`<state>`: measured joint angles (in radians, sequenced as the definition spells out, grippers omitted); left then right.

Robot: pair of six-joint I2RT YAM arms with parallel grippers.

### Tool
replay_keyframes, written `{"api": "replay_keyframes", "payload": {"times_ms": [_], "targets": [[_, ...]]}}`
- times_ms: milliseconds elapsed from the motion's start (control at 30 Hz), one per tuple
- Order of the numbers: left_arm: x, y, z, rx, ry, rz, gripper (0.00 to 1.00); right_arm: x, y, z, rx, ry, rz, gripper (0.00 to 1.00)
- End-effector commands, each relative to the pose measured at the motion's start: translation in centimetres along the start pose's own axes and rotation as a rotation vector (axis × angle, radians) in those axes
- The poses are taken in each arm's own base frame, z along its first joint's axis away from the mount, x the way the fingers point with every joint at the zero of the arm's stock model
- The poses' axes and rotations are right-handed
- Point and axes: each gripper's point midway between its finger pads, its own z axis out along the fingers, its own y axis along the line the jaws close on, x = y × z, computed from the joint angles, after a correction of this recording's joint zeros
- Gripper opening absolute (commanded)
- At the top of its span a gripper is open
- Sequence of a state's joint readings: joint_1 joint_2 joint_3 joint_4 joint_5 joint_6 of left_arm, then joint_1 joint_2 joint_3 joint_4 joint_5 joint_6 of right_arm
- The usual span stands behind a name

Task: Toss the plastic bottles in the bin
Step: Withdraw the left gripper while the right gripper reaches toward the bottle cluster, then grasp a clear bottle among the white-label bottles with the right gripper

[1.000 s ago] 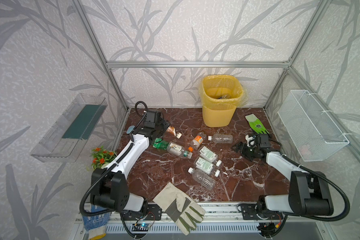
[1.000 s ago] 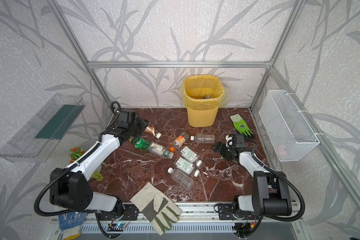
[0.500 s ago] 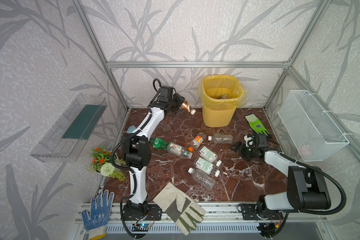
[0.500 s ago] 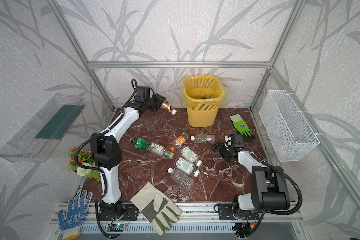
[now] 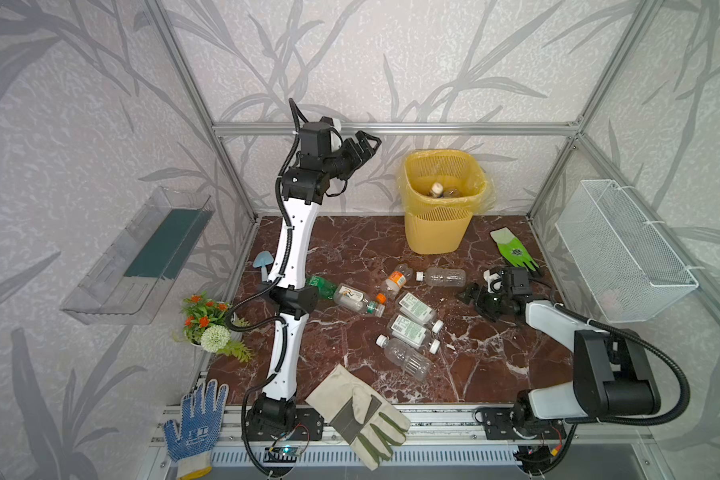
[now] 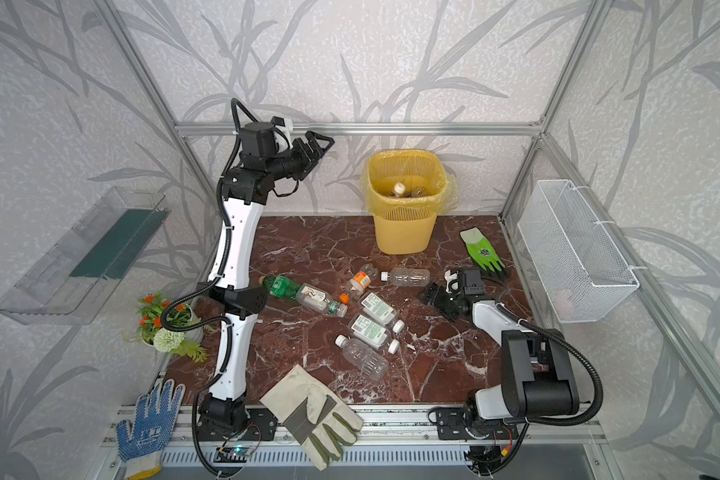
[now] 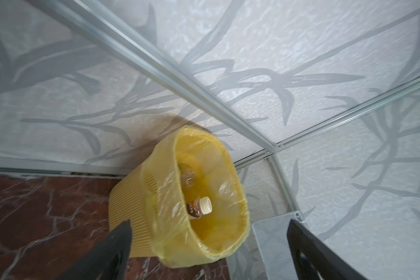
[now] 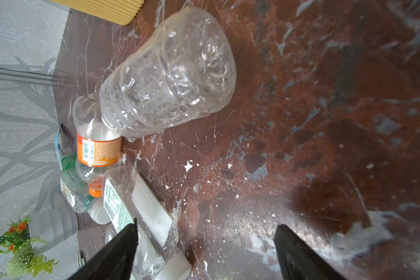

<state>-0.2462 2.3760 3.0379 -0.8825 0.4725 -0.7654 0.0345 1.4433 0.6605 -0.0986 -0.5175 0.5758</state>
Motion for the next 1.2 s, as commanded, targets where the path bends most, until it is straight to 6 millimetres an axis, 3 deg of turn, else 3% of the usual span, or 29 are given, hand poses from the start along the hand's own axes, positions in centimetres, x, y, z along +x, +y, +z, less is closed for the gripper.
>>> {"api": "replay_keyframes", "payload": {"times_ms": [0,100,167,200,333,433,533,667,867,1000,1167], "targets": [[3.0,2.4,-1.8,-0.144,0.122,0.094,0.99,0.0,0.7,0.2,-0.019,0.001,-0.013,0.89],[3.3,4.6,-3.5,-0.226,0.103,0.133,0.99,0.3,0.9,0.2,-0.013,0.01,-0.04,0.89],[3.5,7.6,-4.9,-0.252,0.033,0.089,0.99,0.7,0.9,0.0,0.014,0.019,-0.082,0.89],[3.1,9.0,-6.5,-0.275,-0.027,0.073,0.99,0.8,0.9,-0.2,0.032,0.025,-0.115,0.89],[5.0,16.9,-13.3,-0.516,-0.131,0.024,0.99,1.6,2.0,-0.6,0.083,0.06,-0.27,0.89],[7.5,20.8,-17.5,-0.665,-0.154,0.052,0.99,2.3,3.3,-0.6,0.13,0.104,-0.417,0.9],[9.7,23.1,-20.7,-0.781,-0.108,0.096,0.99,3.4,4.9,-0.4,0.159,0.165,-0.556,0.9],[11.5,23.9,-22.7,-0.847,-0.04,0.194,0.99,4.5,7.2,0.6,0.158,0.205,-0.69,0.9],[13.7,24.7,-22.5,-0.829,0.045,0.22,0.99,6.3,9.8,2.9,0.238,0.284,-0.899,0.97],[14.4,24.5,-21.7,-0.787,0.083,0.199,0.98,6.5,10.6,4.3,0.313,0.309,-0.978,0.97],[14.4,24.1,-21.8,-0.772,0.074,0.202,0.98,6.2,10.1,7.0,0.357,0.327,-0.993,0.96]]}}
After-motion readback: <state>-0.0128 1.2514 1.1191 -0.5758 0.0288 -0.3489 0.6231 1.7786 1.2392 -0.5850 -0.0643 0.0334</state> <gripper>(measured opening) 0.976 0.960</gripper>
